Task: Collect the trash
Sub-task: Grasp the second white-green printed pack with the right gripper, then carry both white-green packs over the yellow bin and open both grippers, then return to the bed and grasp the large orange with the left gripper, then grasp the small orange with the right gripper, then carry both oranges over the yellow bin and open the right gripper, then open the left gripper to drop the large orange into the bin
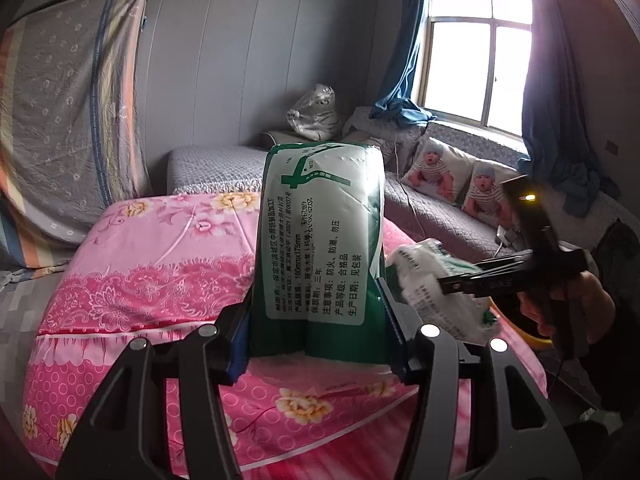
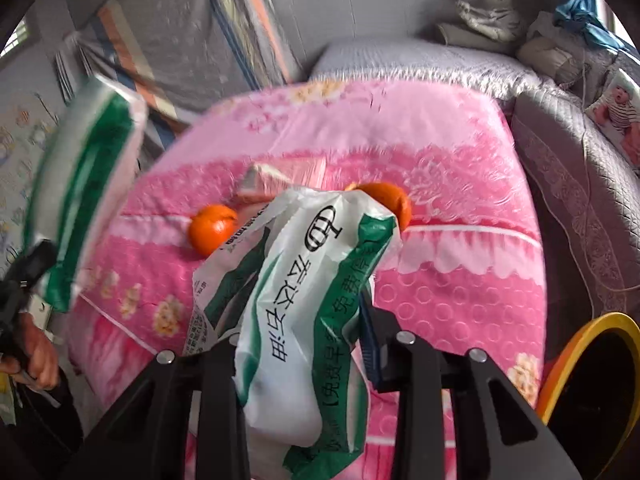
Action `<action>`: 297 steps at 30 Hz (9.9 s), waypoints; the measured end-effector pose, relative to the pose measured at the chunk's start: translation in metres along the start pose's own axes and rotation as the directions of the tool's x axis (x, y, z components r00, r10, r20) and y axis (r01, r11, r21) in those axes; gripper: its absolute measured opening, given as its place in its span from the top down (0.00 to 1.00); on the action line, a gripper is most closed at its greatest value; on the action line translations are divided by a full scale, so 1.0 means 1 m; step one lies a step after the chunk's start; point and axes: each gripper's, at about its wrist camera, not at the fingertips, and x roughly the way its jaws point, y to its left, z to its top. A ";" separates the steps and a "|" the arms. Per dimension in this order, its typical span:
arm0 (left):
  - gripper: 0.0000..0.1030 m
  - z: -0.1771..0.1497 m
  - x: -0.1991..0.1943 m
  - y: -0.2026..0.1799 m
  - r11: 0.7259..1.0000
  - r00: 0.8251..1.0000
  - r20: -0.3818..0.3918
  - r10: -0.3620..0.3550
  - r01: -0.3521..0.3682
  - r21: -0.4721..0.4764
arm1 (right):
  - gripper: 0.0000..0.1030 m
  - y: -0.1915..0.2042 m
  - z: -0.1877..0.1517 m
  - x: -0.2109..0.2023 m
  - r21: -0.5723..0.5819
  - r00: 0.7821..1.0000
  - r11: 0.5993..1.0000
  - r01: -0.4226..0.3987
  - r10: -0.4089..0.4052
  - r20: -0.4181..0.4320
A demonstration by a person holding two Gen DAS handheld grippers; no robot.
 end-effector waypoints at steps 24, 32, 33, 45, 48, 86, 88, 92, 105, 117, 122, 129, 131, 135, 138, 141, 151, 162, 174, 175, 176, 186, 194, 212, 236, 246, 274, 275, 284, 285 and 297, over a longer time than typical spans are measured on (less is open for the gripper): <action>0.51 0.052 0.044 -0.169 0.959 0.979 0.000 -0.206 0.202 0.197 | 0.70 -0.175 -0.056 -0.195 0.399 0.878 0.908 0.126 -0.289 0.382; 0.51 0.056 0.069 -0.220 0.918 0.958 -0.022 -0.286 0.280 0.281 | 0.70 -0.215 -0.097 -0.207 0.485 0.822 0.835 0.259 -0.454 0.343; 0.51 0.056 0.072 -0.224 0.913 0.955 -0.026 -0.294 0.289 0.289 | 0.70 -0.219 -0.105 -0.208 0.492 0.823 0.831 0.259 -0.457 0.339; 0.51 0.050 0.098 -0.288 0.856 0.927 -0.084 -0.367 0.371 0.359 | 0.70 -0.258 -0.151 -0.186 0.535 0.821 0.772 0.343 -0.524 0.229; 0.51 0.049 0.109 -0.298 0.851 0.922 -0.107 -0.373 0.385 0.356 | 0.69 -0.264 -0.155 -0.179 0.544 0.825 0.762 0.351 -0.526 0.205; 0.50 0.016 0.266 -0.354 0.919 0.881 -0.362 -0.305 0.372 0.129 | 0.41 -0.285 -0.179 -0.182 0.558 0.850 0.747 0.360 -0.509 0.134; 0.48 0.008 0.267 -0.361 0.910 0.871 -0.381 -0.309 0.387 0.147 | 0.38 -0.281 -0.187 -0.201 0.590 0.837 0.737 0.329 -0.517 0.179; 0.37 -0.005 0.269 -0.371 0.900 0.857 -0.408 -0.314 0.405 0.159 | 0.35 -0.273 -0.200 -0.233 0.621 0.802 0.722 0.306 -0.547 0.241; 0.13 0.013 0.238 -0.336 0.936 0.910 -0.278 -0.309 0.342 0.079 | 0.31 -0.258 -0.209 -0.257 0.620 0.773 0.736 0.271 -0.550 0.316; 0.10 0.044 0.137 -0.173 0.988 0.999 0.032 -0.012 0.007 0.155 | 0.28 -0.224 -0.165 -0.209 0.521 0.851 0.820 0.239 -0.435 0.295; 0.09 0.035 0.081 -0.088 0.983 0.989 0.091 0.120 -0.131 0.129 | 0.28 -0.205 -0.137 -0.182 0.473 0.875 0.850 0.232 -0.395 0.280; 0.08 0.004 0.068 0.003 0.984 0.989 -0.010 0.149 -0.147 0.103 | 0.28 -0.170 -0.081 -0.137 0.373 0.911 0.904 0.210 -0.320 0.261; 0.09 -0.005 0.081 0.023 0.988 0.989 -0.074 0.127 -0.120 0.093 | 0.28 -0.156 -0.067 -0.124 0.336 0.920 0.920 0.202 -0.296 0.256; 0.09 -0.019 0.115 0.049 0.996 0.981 -0.174 0.091 -0.086 0.035 | 0.28 -0.130 -0.046 -0.099 0.275 0.939 0.943 0.187 -0.254 0.233; 0.22 -0.024 0.136 0.061 0.999 0.973 -0.227 0.050 -0.053 -0.006 | 0.28 -0.117 -0.040 -0.087 0.235 0.948 0.954 0.184 -0.235 0.213; 0.22 -0.030 0.156 0.065 0.999 0.960 -0.279 0.028 -0.033 -0.012 | 0.28 -0.110 -0.037 -0.081 0.208 0.952 0.960 0.187 -0.229 0.202; 0.40 -0.040 0.185 0.076 0.999 0.939 -0.344 -0.014 -0.005 -0.054 | 0.28 -0.118 -0.041 -0.081 0.235 0.955 0.956 0.177 -0.224 0.193; 0.58 -0.036 0.167 0.078 0.998 0.957 -0.291 -0.006 -0.015 -0.069 | 0.27 -0.097 -0.030 -0.079 0.166 0.959 0.972 0.168 -0.200 0.201; 0.59 -0.025 0.098 0.069 0.993 0.984 -0.178 -0.028 0.007 -0.117 | 0.28 -0.045 0.032 0.032 -0.046 0.986 0.986 0.159 -0.157 0.053; 0.59 -0.025 0.092 0.068 0.993 0.985 -0.169 -0.024 0.005 -0.117 | 0.28 -0.045 0.037 0.042 -0.045 0.986 0.986 0.160 -0.159 0.044; 0.59 -0.026 0.086 0.067 0.993 0.987 -0.159 -0.022 0.003 -0.118 | 0.30 -0.044 0.040 0.049 -0.043 0.986 0.986 0.163 -0.161 0.042; 0.58 -0.027 0.047 0.067 0.983 0.997 -0.063 -0.031 0.019 -0.181 | 0.41 -0.048 0.070 0.105 -0.034 0.991 0.991 0.129 -0.129 -0.022; 0.58 -0.032 0.046 0.070 0.981 0.998 -0.065 -0.013 0.000 -0.193 | 0.52 -0.043 0.073 0.124 -0.029 0.994 0.996 0.086 -0.088 -0.063; 0.58 -0.016 0.031 0.040 0.983 0.998 -0.050 0.041 -0.049 -0.179 | 0.69 -0.048 0.049 0.029 0.045 0.997 0.998 -0.043 0.040 0.060; 0.58 0.038 0.040 -0.134 0.977 0.984 -0.003 -0.179 0.178 0.121 | 0.69 -0.144 -0.034 -0.172 0.246 0.906 0.967 0.069 -0.164 0.391; 0.58 0.051 0.059 -0.205 0.932 0.957 -0.023 -0.289 0.287 0.222 | 0.69 -0.197 -0.086 -0.188 0.387 0.886 0.912 0.136 -0.287 0.363; 0.58 0.045 0.131 -0.330 0.867 0.909 -0.153 -0.389 0.417 0.271 | 0.68 -0.268 -0.183 -0.138 0.514 0.906 0.805 0.298 -0.407 0.113; 0.58 0.045 0.136 -0.331 0.872 0.909 -0.159 -0.384 0.414 0.261 | 0.68 -0.268 -0.183 -0.136 0.511 0.908 0.806 0.298 -0.404 0.108; 0.58 0.043 0.170 -0.344 0.888 0.909 -0.194 -0.370 0.407 0.213 | 0.53 -0.279 -0.192 -0.148 0.546 0.899 0.790 0.280 -0.415 0.139; 0.58 0.042 0.174 -0.347 0.888 0.908 -0.200 -0.368 0.407 0.214 | 0.53 -0.281 -0.195 -0.154 0.559 0.896 0.783 0.272 -0.419 0.151; 0.25 -0.007 0.221 -0.371 0.857 0.851 -0.330 -0.409 0.482 0.181 | 0.38 -0.299 -0.241 -0.227 0.709 0.842 0.683 0.178 -0.479 0.250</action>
